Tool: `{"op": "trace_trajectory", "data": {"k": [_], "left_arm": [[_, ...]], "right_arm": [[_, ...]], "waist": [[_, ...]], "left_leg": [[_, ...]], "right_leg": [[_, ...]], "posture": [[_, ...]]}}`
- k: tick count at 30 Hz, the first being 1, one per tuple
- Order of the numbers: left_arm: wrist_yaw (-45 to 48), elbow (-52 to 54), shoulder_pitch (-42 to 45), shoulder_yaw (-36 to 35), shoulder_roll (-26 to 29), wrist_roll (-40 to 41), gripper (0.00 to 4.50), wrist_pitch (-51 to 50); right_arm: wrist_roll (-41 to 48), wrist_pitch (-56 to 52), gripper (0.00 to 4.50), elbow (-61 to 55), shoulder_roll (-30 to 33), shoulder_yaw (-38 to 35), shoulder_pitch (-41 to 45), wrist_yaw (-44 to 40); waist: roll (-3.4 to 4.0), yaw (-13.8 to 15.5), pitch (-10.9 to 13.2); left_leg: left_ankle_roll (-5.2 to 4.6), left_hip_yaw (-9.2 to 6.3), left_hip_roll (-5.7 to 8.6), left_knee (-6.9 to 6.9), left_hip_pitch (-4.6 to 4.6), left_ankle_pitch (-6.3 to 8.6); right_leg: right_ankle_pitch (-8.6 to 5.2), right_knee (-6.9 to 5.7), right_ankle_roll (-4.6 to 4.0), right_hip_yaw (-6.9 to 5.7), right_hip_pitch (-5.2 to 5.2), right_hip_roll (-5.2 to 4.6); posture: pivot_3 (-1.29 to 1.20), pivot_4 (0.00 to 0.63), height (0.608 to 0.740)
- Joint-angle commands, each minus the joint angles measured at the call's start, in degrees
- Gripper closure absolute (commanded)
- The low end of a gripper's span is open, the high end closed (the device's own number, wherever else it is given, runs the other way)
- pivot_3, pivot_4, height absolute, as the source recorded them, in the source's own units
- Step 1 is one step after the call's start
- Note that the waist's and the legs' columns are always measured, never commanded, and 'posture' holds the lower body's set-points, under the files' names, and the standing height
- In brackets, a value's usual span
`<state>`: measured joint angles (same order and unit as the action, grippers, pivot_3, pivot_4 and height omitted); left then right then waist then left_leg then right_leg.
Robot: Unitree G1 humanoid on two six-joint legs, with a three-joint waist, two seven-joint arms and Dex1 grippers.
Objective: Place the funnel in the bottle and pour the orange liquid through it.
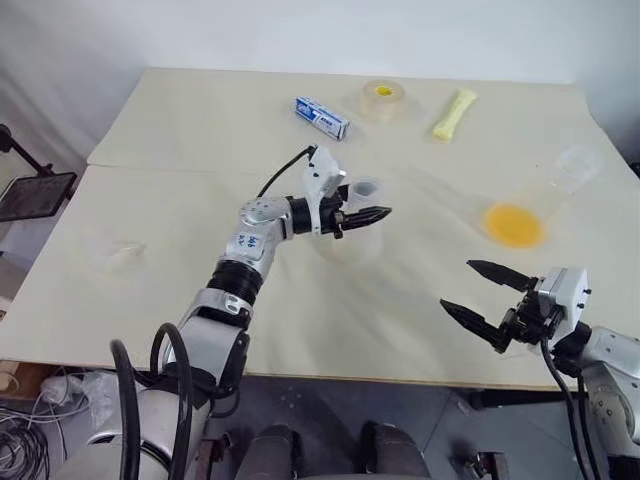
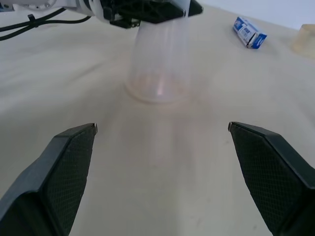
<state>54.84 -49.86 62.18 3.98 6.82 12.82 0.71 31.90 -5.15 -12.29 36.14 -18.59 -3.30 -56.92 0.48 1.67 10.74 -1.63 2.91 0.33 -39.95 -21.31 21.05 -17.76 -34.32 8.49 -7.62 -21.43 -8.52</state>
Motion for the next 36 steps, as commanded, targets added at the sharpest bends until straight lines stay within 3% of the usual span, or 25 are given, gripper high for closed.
{"op": "trace_trajectory", "data": {"k": [1,6,7,15,25,30,36], "left_arm": [[0.6,-0.4,1.4,0.5,-1.1,-1.4,1.77,1.4],[1.1,0.3,0.9,0.3,-1.7,-1.9,0.15,1.0],[1.2,1.0,0.7,0.2,-1.6,-1.8,0.04,0.5],[0.2,11.9,-5.1,-0.8,1.8,-0.9,0.04,-4.6],[-4.9,40.7,-23.0,-8.3,15.5,3.7,0.04,-19.4],[-10.9,55.9,-36.9,-17.8,21.4,6.1,0.04,-22.8],[-17.1,70.0,-57.4,-34.8,21.1,11.7,0.04,-22.3]], "right_arm": [[1.1,0.2,0.00,-2.6,-0.2,-2.1,-1.0,1.5],[1.3,0.5,0.00,-3.5,-0.1,-2.3,-2.3,2.4],[1.3,0.6,0.00,-3.6,0.0,-2.3,-2.5,2.6],[1.8,0.3,0.00,-3.6,1.0,-2.4,-2.9,2.1],[2.3,-1.6,0.00,0.3,3.8,-0.2,1.4,-2.6],[1.5,-1.5,0.00,4.8,4.1,1.9,5.8,-5.8],[1.2,-1.2,0.00,9.6,3.9,4.6,9.6,-9.5]], "waist": [[0.00,0.0,0.0],[0.00,0.0,0.0],[0.00,0.0,0.0],[0.01,-0.2,0.0],[0.03,-0.3,0.0],[0.04,-0.4,0.0],[0.01,-0.4,0.0]], "left_leg": [[0.00,0.00,0.00,0.00,0.00,0.00],[-0.01,-0.01,0.00,-0.01,-0.01,0.00],[-0.01,-0.01,0.00,-0.01,-0.01,0.00],[-0.01,-0.03,-0.02,-0.02,0.01,0.00],[-0.01,-0.52,-0.06,-0.07,0.11,0.00],[-0.01,-0.57,-0.24,-0.11,0.12,0.00],[-0.01,-0.68,-0.25,-0.11,0.14,0.00]], "right_leg": [[0.00,0.00,0.00,0.00,0.00,-0.01],[0.00,-0.02,0.00,0.00,0.00,0.00],[0.00,-0.02,0.00,0.00,0.00,0.00],[0.00,-0.11,0.00,0.01,-0.02,0.00],[0.00,-0.31,0.00,0.09,-0.04,-0.03],[0.00,-0.35,0.00,0.16,-0.04,-0.08],[0.00,-0.40,-0.01,0.24,-0.01,-0.12]], "posture": [[0.00,0.150,0.740],[0.00,0.150,0.740],[0.00,0.150,0.740],[0.00,0.150,0.740],[0.00,0.150,0.740],[0.00,0.150,0.740],[0.00,0.150,0.740]]}}
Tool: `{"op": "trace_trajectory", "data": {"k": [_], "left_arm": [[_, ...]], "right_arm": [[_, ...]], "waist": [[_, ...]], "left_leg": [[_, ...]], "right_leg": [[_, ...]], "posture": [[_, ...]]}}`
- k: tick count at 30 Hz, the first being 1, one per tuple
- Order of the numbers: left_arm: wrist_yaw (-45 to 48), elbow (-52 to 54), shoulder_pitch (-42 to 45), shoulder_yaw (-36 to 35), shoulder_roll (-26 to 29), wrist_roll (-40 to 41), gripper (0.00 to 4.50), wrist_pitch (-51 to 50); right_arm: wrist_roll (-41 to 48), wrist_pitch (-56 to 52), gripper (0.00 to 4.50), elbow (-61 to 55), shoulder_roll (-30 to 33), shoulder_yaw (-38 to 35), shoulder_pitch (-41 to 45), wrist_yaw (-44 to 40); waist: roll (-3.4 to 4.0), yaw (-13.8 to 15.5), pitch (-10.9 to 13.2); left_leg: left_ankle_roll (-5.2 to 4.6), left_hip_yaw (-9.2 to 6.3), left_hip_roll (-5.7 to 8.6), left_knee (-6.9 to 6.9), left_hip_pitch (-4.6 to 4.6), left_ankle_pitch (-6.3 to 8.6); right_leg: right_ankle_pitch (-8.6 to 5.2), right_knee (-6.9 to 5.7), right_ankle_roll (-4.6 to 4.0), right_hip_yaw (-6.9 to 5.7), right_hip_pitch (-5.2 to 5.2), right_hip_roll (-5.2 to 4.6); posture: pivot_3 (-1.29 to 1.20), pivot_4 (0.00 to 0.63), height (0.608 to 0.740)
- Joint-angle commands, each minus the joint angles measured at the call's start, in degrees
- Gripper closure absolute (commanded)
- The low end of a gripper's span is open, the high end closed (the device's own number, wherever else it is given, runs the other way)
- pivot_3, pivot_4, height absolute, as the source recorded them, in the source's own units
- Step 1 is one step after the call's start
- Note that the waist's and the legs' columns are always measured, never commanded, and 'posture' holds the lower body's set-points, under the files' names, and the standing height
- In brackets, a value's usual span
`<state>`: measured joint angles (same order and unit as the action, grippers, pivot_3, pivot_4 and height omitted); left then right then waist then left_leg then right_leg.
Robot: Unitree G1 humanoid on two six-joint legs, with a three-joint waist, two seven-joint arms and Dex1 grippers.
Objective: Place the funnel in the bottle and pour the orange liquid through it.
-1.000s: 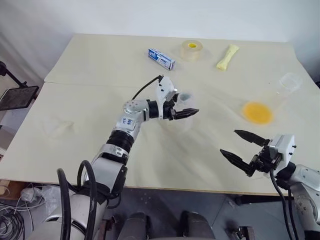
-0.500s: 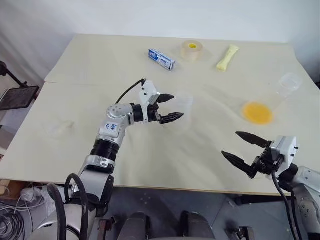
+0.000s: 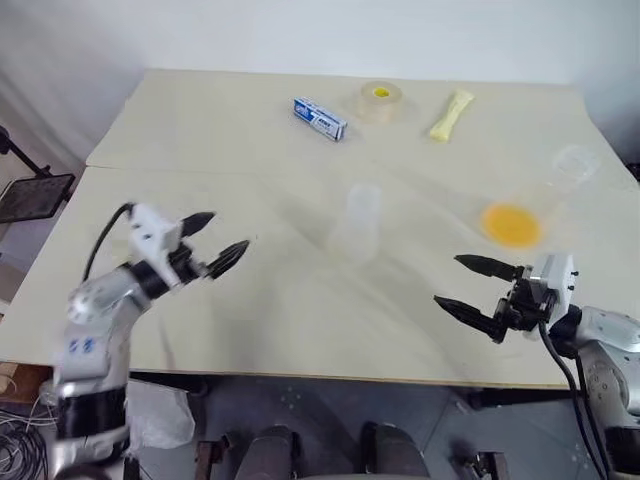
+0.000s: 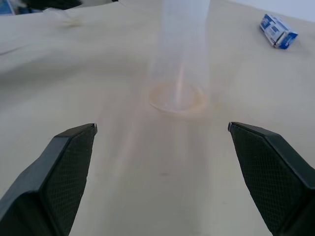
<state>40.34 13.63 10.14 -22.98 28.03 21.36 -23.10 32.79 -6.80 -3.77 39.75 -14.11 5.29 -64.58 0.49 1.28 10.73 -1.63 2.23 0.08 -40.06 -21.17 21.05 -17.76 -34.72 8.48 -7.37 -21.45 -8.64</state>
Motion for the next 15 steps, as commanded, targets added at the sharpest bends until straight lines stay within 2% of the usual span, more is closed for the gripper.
{"op": "trace_trajectory", "data": {"k": [1,5,7,11,15], "left_arm": [[-3.5,7.3,-8.2,-10.6,-0.6,3.9,0.04,2.4],[-6.6,7.5,-20.9,-21.9,-4.6,5.3,0.04,7.4],[-8.5,8.2,-25.4,-24.7,-7.1,5.8,0.04,9.3],[-12.4,8.7,-27.2,-25.5,-8.6,6.3,0.04,10.7],[-15.9,5.6,-24.8,-24.2,-7.0,4.2,0.04,12.1]], "right_arm": [[0.2,0.5,0.00,2.0,0.2,0.5,1.6,-2.4],[-0.8,2.3,0.00,7.5,-0.6,2.6,5.1,-5.6],[-1.3,3.7,0.00,10.6,-1.1,3.2,6.8,-7.3],[-1.9,5.4,0.00,14.3,-1.8,3.8,8.8,-9.5],[-2.3,6.8,0.00,16.5,-2.2,4.0,9.9,-10.8]], "waist": [[0.00,0.2,0.0],[-0.01,0.1,0.0],[-0.02,0.2,0.0],[-0.05,0.9,0.0],[-0.06,1.0,0.0]], "left_leg": [[0.00,-0.01,-0.02,0.00,0.00,0.00],[0.00,-0.01,0.00,-0.03,0.05,0.00],[0.00,0.01,0.00,-0.02,0.04,0.00],[0.00,-0.08,0.01,-0.08,0.03,0.00],[0.00,-0.05,0.03,-0.12,0.06,0.00]], "right_leg": [[0.00,0.02,0.00,-0.01,0.00,0.01],[0.00,0.08,-0.01,0.04,0.10,0.00],[-0.01,0.13,-0.01,0.04,0.10,0.00],[-0.01,0.15,-0.02,0.00,0.18,0.00],[-0.01,0.17,-0.02,0.05,0.22,0.00]], "posture": [[0.00,0.150,0.740],[0.00,0.150,0.740],[0.00,0.150,0.740],[0.00,0.150,0.740],[0.00,0.150,0.740]]}}
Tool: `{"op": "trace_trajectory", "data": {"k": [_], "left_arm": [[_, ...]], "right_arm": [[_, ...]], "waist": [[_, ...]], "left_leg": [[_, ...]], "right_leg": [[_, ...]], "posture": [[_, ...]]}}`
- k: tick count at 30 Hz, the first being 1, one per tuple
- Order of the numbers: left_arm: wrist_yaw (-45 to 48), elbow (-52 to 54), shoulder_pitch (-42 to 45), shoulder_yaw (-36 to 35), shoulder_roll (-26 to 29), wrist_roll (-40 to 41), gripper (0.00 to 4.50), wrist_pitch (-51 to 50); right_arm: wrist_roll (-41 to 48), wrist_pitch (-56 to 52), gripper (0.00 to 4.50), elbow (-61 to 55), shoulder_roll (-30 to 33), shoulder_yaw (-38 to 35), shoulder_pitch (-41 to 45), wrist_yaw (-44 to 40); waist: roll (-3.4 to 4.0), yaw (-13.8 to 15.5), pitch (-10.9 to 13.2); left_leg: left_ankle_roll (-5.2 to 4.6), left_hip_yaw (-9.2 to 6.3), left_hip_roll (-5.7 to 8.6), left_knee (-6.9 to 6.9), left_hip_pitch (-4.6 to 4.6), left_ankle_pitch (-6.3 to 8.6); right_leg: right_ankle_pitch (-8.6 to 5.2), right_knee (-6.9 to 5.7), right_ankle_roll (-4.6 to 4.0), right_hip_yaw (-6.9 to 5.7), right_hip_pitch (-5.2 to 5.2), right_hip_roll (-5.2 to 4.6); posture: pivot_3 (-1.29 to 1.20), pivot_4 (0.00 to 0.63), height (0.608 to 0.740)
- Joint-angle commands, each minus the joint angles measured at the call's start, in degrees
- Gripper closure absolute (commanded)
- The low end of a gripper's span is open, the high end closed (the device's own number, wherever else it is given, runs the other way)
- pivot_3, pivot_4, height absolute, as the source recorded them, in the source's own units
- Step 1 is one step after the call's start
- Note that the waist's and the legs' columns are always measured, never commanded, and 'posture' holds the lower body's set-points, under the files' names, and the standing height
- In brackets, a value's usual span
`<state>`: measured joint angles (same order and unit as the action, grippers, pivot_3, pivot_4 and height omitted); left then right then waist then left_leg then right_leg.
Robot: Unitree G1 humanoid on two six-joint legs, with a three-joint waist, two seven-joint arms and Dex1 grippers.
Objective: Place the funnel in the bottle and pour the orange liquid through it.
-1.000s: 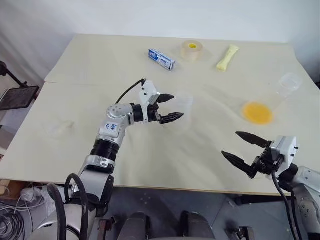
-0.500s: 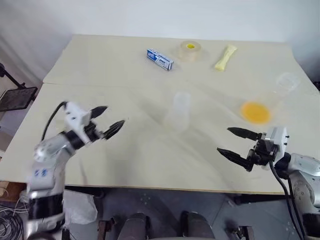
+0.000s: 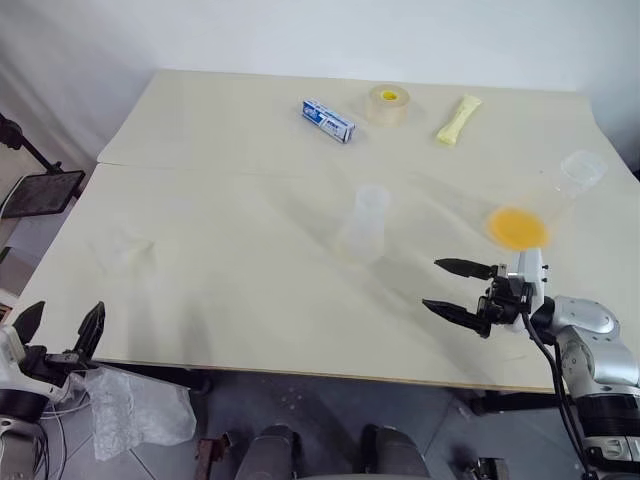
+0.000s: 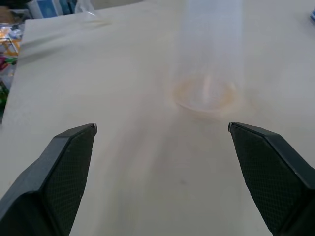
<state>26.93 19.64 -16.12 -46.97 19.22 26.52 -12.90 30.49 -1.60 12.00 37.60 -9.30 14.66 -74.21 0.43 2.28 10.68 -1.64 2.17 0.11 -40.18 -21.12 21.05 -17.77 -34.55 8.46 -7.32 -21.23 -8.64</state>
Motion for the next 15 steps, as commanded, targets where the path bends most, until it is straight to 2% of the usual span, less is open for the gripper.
{"op": "trace_trajectory", "data": {"k": [1,15], "left_arm": [[-3.2,-1.3,2.5,0.3,2.5,-1.2,0.04,1.9],[0.9,-26.8,18.2,10.0,13.3,-4.1,0.04,6.0]], "right_arm": [[-0.1,1.8,0.00,1.0,-0.1,-0.8,0.7,-1.4],[-0.4,1.1,0.00,-2.4,-0.1,-1.1,-1.0,0.6]], "waist": [[0.00,-0.1,0.0],[0.02,-0.9,0.0]], "left_leg": [[0.00,0.01,-0.01,0.01,0.00,0.00],[0.01,0.12,-0.01,0.09,0.01,0.00]], "right_leg": [[0.00,0.00,0.00,-0.01,-0.01,0.01],[0.00,-0.23,0.00,-0.03,-0.18,0.04]], "posture": [[0.00,0.150,0.740],[0.00,0.150,0.740]]}}
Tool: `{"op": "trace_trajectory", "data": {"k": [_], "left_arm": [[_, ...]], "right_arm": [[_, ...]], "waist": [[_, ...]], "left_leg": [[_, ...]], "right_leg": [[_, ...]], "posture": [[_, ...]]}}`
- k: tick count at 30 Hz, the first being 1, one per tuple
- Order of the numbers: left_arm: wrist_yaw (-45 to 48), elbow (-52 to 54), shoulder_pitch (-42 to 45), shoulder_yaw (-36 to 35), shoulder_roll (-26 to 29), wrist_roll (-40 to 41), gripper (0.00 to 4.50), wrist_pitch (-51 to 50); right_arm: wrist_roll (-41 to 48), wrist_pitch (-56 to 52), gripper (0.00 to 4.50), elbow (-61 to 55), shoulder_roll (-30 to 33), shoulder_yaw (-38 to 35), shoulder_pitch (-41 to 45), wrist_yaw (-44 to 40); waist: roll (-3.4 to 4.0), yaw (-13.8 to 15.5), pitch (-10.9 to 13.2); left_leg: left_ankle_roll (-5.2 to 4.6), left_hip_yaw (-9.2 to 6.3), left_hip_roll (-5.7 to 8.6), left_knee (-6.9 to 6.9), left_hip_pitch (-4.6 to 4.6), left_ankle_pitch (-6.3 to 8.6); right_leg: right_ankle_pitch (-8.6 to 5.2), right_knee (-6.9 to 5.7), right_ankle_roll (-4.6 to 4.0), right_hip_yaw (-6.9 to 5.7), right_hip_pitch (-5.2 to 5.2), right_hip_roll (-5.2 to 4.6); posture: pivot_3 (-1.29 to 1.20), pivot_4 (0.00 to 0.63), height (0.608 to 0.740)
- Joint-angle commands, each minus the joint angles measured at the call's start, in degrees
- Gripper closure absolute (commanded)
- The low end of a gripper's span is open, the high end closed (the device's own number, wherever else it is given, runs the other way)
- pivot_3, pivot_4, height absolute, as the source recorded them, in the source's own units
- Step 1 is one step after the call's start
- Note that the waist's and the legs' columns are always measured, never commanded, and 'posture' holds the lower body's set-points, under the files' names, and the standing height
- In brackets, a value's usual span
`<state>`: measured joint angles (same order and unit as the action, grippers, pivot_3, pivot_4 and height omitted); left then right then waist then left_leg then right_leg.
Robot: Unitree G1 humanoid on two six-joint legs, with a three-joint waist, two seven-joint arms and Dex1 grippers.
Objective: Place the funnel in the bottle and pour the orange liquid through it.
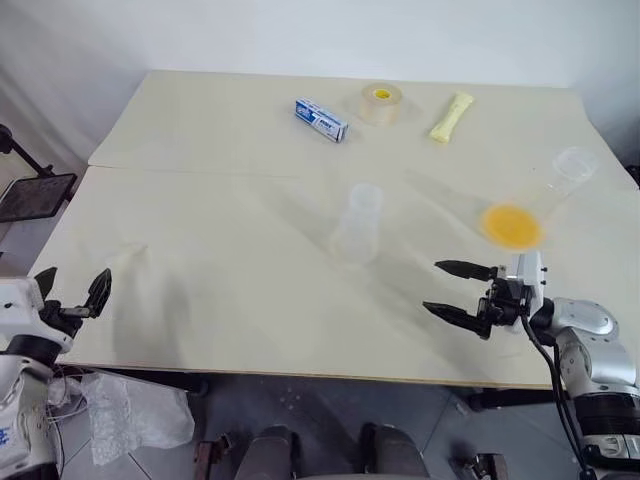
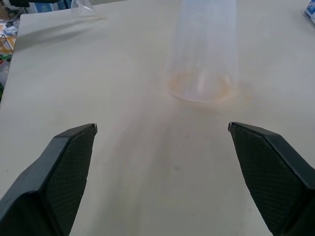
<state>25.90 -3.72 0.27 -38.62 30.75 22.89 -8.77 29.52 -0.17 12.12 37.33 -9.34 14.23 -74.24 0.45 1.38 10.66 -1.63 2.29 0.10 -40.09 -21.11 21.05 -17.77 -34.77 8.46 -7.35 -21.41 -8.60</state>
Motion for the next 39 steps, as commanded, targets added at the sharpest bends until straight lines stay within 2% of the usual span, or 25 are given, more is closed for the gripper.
{"op": "trace_trajectory", "data": {"k": [1,7,10,16,20,22,28,34,39], "left_arm": [[2.6,-5.1,2.8,2.5,2.2,-0.8,0.04,2.4],[4.1,-9.9,6.2,5.4,3.6,-0.8,0.04,2.2],[5.4,-8.8,4.9,6.3,3.3,-0.1,0.64,1.5],[5.4,-9.2,5.6,6.0,3.3,0.8,2.53,0.9],[6.4,-10.3,6.7,6.0,4.0,1.3,3.94,1.0],[7.4,-9.9,7.4,6.2,4.3,2.0,4.48,0.8],[10.3,-9.8,12.5,8.6,6.9,2.4,4.48,-0.2],[18.0,-11.0,23.5,15.0,10.2,1.9,4.48,-0.2],[28.8,-16.4,40.5,25.5,11.6,-0.2,4.48,-1.0]], "right_arm": [[0.5,-0.4,0.00,-3.0,0.2,-1.1,-0.7,0.9],[0.7,-0.7,0.00,-4.2,0.5,-1.7,-1.4,2.0],[0.9,-1.0,0.00,-6.0,0.8,-2.4,-2.9,3.1],[1.1,-1.6,0.00,-7.2,0.9,-2.6,-3.5,4.0],[1.0,-1.3,0.00,-7.3,0.6,-2.4,-3.2,4.4],[1.0,-1.0,0.00,-7.2,0.4,-2.5,-3.0,4.8],[0.7,-0.4,0.00,-7.2,0.0,-2.6,-2.7,6.3],[0.9,0.2,0.00,-8.2,-0.2,-3.2,-3.2,8.3],[1.4,0.5,0.00,-10.2,-0.7,-4.8,-4.3,10.5]], "waist": [[0.00,0.0,0.0],[-0.01,-0.1,0.0],[-0.01,-0.2,0.0],[-0.01,-0.1,0.0],[-0.01,-0.1,0.0],[-0.01,-0.1,0.0],[-0.02,0.0,0.0],[-0.02,0.0,0.0],[-0.05,0.1,0.0]], "left_leg": [[0.00,0.00,0.01,0.00,0.00,0.00],[0.01,0.02,0.00,0.00,0.00,0.00],[0.01,0.03,-0.01,0.01,0.00,0.00],[0.01,0.03,0.00,0.00,0.00,0.00],[0.01,0.03,0.00,0.00,0.00,0.00],[0.01,0.03,0.00,0.00,0.00,0.00],[0.01,0.01,0.01,-0.01,-0.01,0.00],[0.01,-0.01,0.11,-0.03,-0.03,0.00],[0.01,0.02,0.24,-0.03,-0.05,0.00]], "right_leg": [[0.00,0.00,0.00,-0.01,0.00,0.00],[0.00,-0.03,0.00,-0.02,-0.04,0.01],[0.00,-0.04,0.00,-0.02,-0.05,0.00],[0.00,-0.05,0.00,0.01,-0.05,-0.01],[0.00,-0.06,0.00,0.00,-0.05,-0.01],[0.00,-0.07,0.00,0.00,-0.05,-0.01],[0.00,-0.09,0.00,-0.02,-0.05,-0.02],[0.00,-0.12,0.00,-0.05,-0.05,-0.01],[0.00,-0.16,0.00,-0.14,-0.07,0.01]], "posture": [[0.00,0.150,0.740],[0.00,0.150,0.740],[0.00,0.150,0.740],[0.00,0.150,0.740],[0.00,0.150,0.740],[0.00,0.150,0.740],[0.00,0.150,0.740],[0.00,0.150,0.740],[0.00,0.150,0.740]]}}
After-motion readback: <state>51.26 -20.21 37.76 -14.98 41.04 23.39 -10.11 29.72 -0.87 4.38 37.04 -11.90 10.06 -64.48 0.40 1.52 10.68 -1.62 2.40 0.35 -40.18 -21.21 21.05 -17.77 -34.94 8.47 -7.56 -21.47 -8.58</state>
